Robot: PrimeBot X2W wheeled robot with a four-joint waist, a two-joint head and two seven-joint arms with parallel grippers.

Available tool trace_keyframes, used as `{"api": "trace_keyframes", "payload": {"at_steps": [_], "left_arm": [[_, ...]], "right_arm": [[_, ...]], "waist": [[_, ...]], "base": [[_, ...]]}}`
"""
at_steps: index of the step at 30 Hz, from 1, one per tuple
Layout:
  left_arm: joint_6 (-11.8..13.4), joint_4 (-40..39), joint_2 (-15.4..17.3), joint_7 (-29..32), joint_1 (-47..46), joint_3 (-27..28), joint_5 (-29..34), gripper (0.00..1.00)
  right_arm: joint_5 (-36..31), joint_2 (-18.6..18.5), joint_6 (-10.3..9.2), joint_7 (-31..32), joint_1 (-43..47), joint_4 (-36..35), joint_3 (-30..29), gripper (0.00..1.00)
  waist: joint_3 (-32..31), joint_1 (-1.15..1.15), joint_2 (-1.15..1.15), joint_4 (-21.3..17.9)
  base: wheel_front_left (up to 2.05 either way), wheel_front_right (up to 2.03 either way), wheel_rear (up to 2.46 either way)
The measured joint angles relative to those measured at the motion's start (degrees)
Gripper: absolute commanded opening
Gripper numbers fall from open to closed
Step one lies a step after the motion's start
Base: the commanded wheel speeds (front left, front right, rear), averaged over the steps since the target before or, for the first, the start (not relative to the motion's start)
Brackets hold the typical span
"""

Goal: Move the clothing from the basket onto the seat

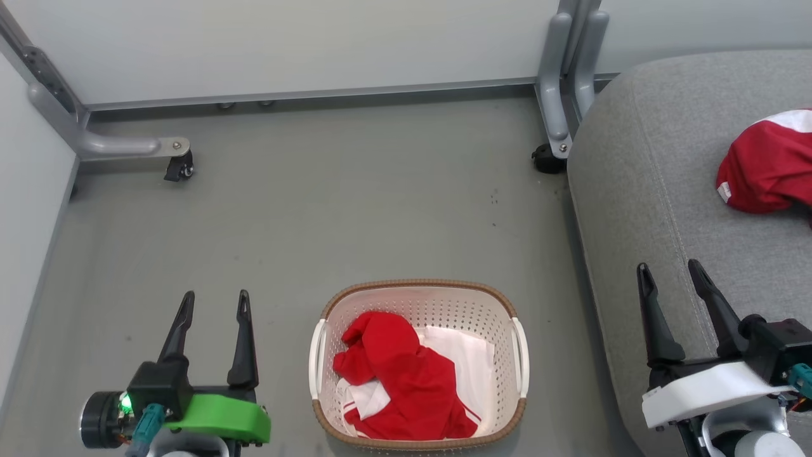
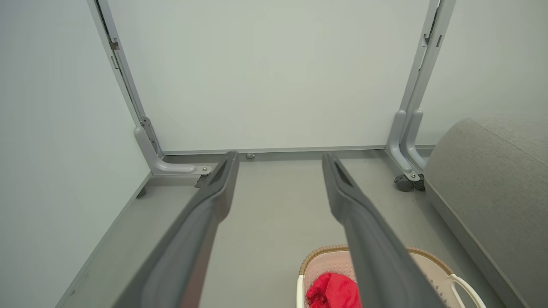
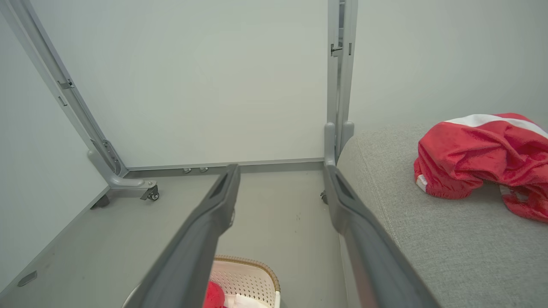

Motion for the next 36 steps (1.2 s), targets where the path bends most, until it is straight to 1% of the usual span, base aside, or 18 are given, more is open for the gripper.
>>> {"api": "trace_keyframes", "payload": {"at_steps": [5, 11, 15, 20, 24, 29, 36], "left_arm": [[-0.91, 2.57, -0.71, -0.01, -5.28, -3.16, 2.30, 1.00], [-1.66, 6.83, -1.80, -0.03, -13.68, -9.17, 3.55, 1.00], [-2.40, 12.11, -2.05, -0.04, -19.95, -14.36, 4.13, 1.00], [-2.93, 20.38, -2.15, -0.01, -27.17, -22.45, 3.91, 1.00], [-2.93, 27.19, -2.21, 0.19, -33.64, -28.56, 3.44, 1.00], [-2.59, 34.18, -2.25, 1.49, -40.14, -34.94, 2.64, 1.00], [-1.51, 42.96, -2.31, 4.33, -47.90, -41.16, 2.01, 1.00]], "right_arm": [[0.01, -0.84, 0.00, 0.23, -2.52, -2.07, -0.47, 1.00], [0.02, -2.29, 0.00, 0.22, -6.80, -4.78, -0.65, 1.00], [0.02, -3.08, 0.00, -0.12, -10.06, -6.66, -0.37, 1.00], [0.11, -3.55, 0.00, -1.08, -13.77, -8.16, 0.58, 1.00], [0.29, -3.53, 0.00, -2.26, -16.52, -8.70, 1.38, 1.00], [0.46, -3.34, 0.00, -4.16, -19.84, -8.32, 3.21, 1.00], [1.44, -2.50, 0.00, -7.19, -23.58, -6.55, 6.19, 1.00]], "waist": [[3.22, 0.00, 0.00, 0.08], [8.89, 0.00, 0.00, 0.15], [13.63, 0.00, 0.00, 0.06], [19.87, 0.01, 0.00, -0.46], [24.79, 0.01, 0.00, -1.23], [30.58, 0.02, 0.00, -2.69], [38.25, 0.02, 0.00, -5.83]], "base": [[0.00, 0.00, 0.00], [0.00, 0.00, 0.00], [0.00, 0.00, 0.00], [0.00, 0.00, 0.00], [0.00, 0.00, 0.00], [0.00, 0.00, 0.00], [0.00, 0.00, 0.00]]}}
